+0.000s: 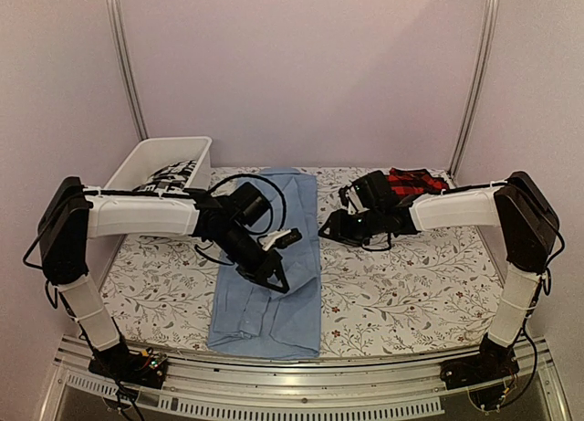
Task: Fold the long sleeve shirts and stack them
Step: Fold the 1/3-folded shirt at the center of the board, then move the rectangle-folded shirt to the center of the board.
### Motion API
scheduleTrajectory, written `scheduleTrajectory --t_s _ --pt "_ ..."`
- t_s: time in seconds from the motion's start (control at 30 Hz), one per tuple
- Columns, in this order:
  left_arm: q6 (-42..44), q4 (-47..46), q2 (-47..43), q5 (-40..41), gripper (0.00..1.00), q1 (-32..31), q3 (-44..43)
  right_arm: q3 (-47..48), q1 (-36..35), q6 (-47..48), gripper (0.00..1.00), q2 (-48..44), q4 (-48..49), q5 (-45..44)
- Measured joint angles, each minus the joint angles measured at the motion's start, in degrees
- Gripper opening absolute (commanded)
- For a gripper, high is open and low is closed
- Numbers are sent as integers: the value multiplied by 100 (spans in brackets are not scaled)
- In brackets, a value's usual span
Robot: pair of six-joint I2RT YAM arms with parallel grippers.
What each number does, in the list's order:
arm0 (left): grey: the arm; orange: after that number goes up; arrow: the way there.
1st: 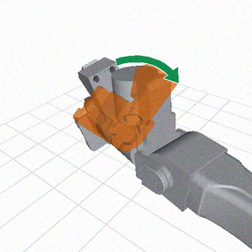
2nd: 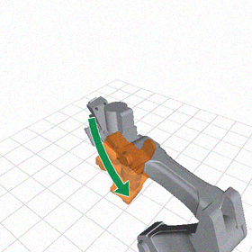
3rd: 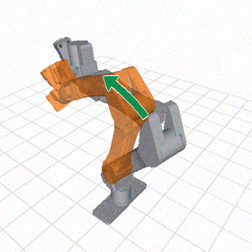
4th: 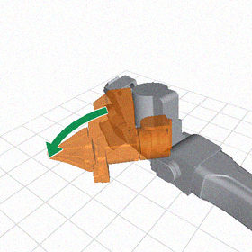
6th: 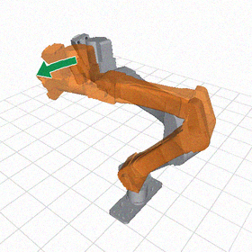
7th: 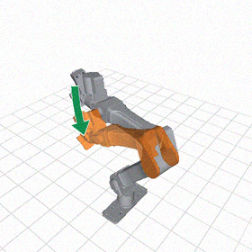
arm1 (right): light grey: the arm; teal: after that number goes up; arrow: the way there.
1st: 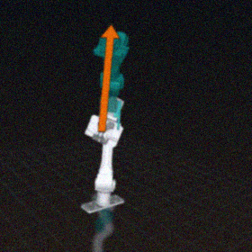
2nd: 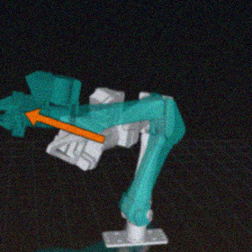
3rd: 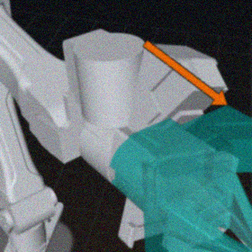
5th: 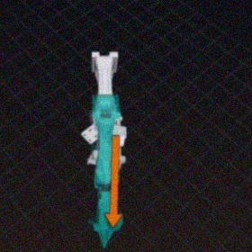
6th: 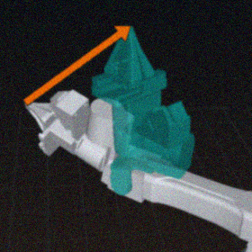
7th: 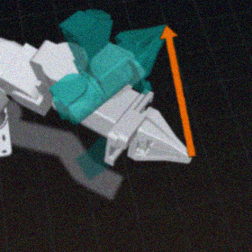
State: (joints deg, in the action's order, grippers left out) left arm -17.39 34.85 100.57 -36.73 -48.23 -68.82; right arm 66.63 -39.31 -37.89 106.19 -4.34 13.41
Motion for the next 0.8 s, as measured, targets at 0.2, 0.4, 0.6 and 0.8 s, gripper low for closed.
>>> scheduleTrajectory --t_s 0.2,0.4,0.6,0.8 --pt "4 -57 9 -9 50 -17 92 -66 -2 -24 48 0 46 42" --pt "-22 -125 -79 2 64 -28 162 -72 -7 -17 48 0 50 44" --pt "-267 -310 -243 221 48 133 162 219 -70 63 41 264 22 87" --pt "-737 -570 -227 846 41 935 186 857 -332 85 32 713 11 262"
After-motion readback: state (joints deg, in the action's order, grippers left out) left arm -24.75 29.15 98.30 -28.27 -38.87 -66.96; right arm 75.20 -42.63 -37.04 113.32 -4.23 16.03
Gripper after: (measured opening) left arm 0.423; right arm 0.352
